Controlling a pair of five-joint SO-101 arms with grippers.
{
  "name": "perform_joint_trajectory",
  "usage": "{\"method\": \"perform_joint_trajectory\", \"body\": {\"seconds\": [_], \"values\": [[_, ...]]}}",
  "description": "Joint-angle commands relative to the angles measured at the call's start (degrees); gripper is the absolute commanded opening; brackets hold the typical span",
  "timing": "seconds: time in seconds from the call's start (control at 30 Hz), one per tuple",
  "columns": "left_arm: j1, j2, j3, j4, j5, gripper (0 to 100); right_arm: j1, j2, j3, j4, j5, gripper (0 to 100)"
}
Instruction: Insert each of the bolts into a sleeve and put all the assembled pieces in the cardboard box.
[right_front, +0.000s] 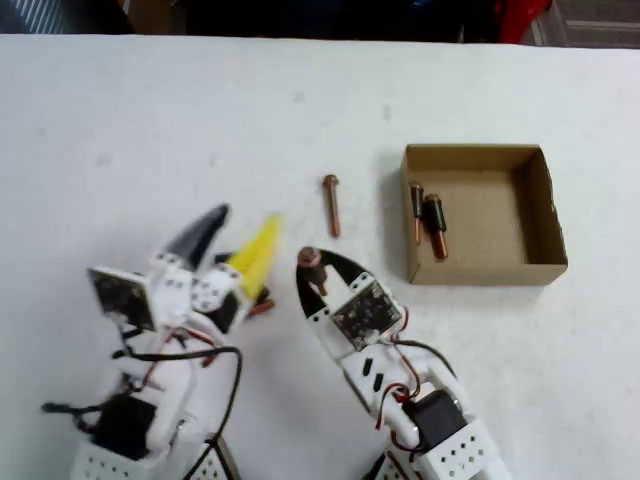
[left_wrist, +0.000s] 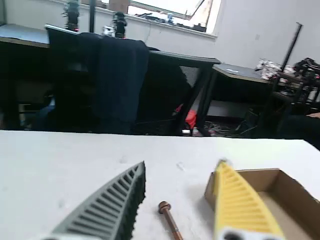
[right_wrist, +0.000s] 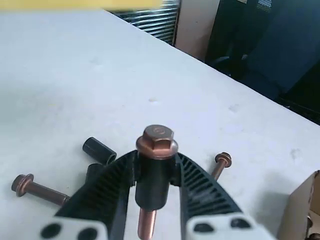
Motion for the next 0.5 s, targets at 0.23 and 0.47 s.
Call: {"method": "perform_joint_trajectory", "body": {"seconds": [0.23,0.47], "values": [[-5.4,-0.6,-16.9,21.4,0.4,9,5.4,-0.7,0.4,0.0,-0.3,1.7],[-5.9,-0.6,-13.8,26.2,-14.9,9,11.6,-0.7,-1.0,0.1,-0.3,1.7]]}}
